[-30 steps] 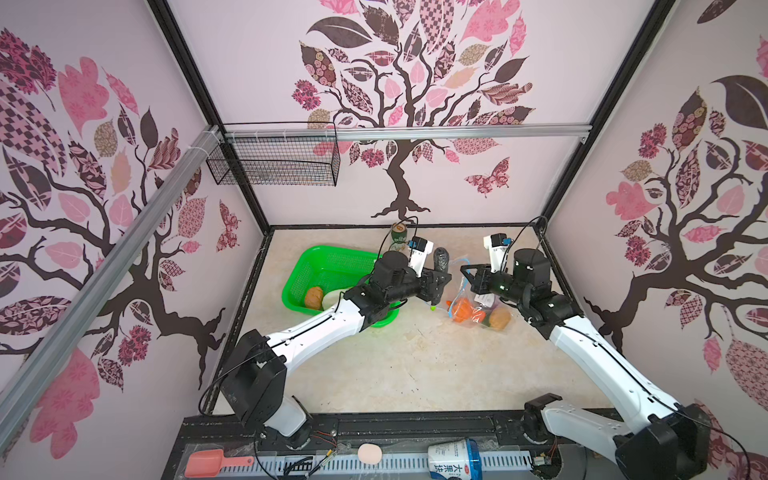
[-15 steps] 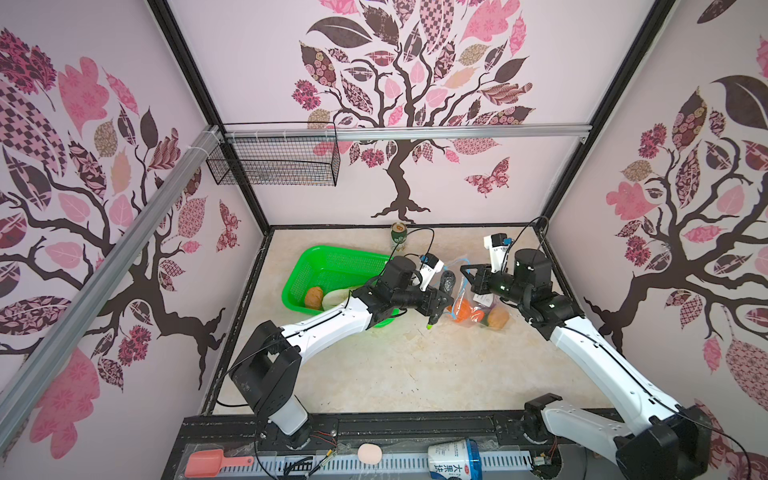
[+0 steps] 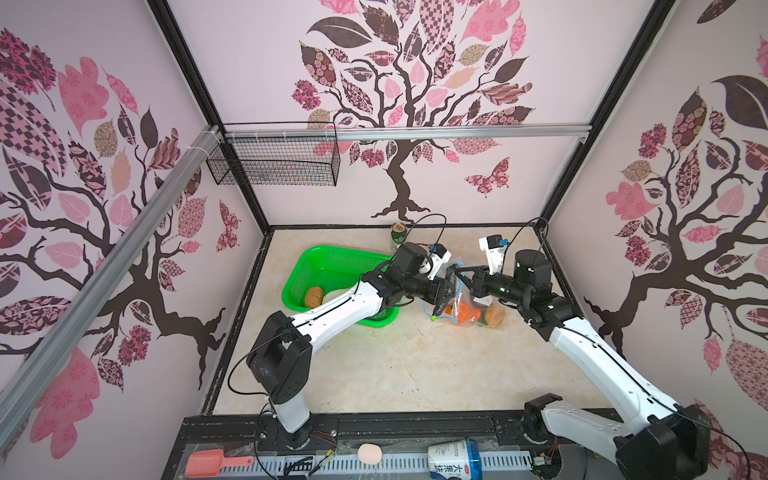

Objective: Place the food in the zip-top bag and seal the zipper
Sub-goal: 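Carry the cucumber over the open bag with the left gripper, then open the left gripper to drop the cucumber into the bag, then move the left gripper back into the basket above the brown potato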

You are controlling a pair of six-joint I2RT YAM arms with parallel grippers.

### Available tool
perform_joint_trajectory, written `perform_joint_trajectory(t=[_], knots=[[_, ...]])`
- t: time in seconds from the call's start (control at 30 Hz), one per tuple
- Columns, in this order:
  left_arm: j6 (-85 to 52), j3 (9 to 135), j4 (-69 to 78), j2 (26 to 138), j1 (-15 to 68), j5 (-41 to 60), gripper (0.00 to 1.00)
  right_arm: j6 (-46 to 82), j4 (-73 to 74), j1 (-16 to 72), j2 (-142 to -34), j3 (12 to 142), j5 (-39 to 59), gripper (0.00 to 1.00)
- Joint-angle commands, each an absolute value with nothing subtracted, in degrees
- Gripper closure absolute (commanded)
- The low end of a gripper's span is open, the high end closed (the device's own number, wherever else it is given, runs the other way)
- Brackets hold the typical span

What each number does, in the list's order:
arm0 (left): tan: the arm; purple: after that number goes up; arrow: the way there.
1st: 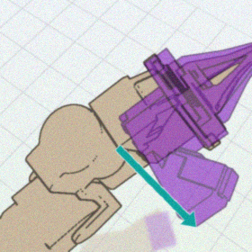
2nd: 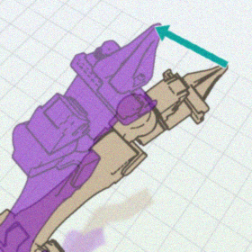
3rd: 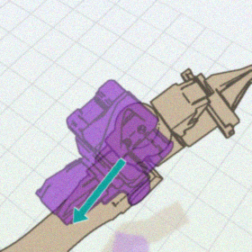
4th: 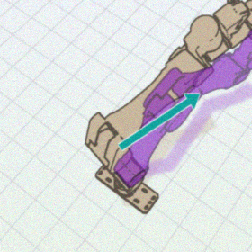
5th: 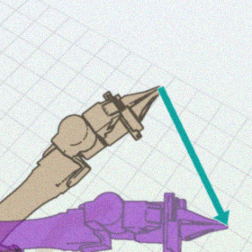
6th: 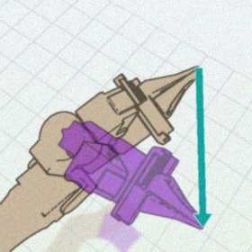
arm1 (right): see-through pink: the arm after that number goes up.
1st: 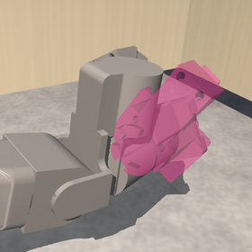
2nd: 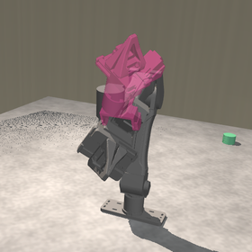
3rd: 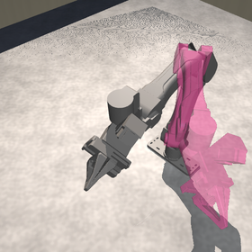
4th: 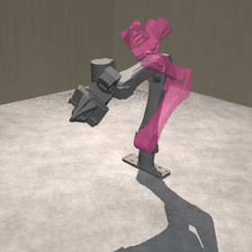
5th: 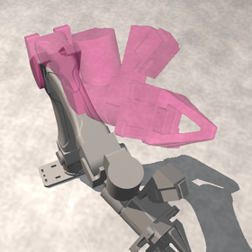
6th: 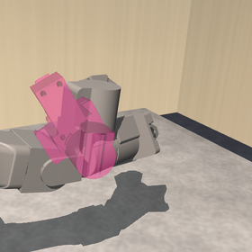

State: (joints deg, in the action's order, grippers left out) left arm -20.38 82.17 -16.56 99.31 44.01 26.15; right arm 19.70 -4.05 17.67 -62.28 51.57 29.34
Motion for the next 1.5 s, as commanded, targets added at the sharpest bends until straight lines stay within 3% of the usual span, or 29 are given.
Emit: perform_joint_trajectory(t=[0.0, 0.47, 0.73, 0.87, 1.27, 1.47], knots=[[-22.27, 88.24, -20.87, 100.54, 42.61, 23.5, 0.74, 19.79, -2.07, 17.84, -61.08, 51.72, 32.35, 1.0], [-30.69, 88.77, -16.74, 103.71, 43.45, 17.43, 0.7, 21.28, -0.21, 17.93, -61.53, 51.4, 35.54, 1.0], [-30.16, 87.51, -19.89, 101.97, 44.09, 16.58, 0.41, 21.12, -2.95, 17.93, -61.94, 51.91, 28.28, 1.0], [-30.29, 86.32, -20.83, 99.49, 43.96, 17.54, 0.34, 21.18, -3.87, 17.93, -62.23, 52.21, 26.41, 1.0], [-31.19, 77.97, -19.61, 87.58, 38.24, 25.76, 0.32, 21.18, -4.78, 17.84, -62.22, 52.51, 23.77, 1.0], [-27.41, 74.65, -24.78, 82.03, 30.6, 21.97, 0.31, 21.09, -5.1, 17.85, -61.92, 52.49, 23.38, 1.0]])
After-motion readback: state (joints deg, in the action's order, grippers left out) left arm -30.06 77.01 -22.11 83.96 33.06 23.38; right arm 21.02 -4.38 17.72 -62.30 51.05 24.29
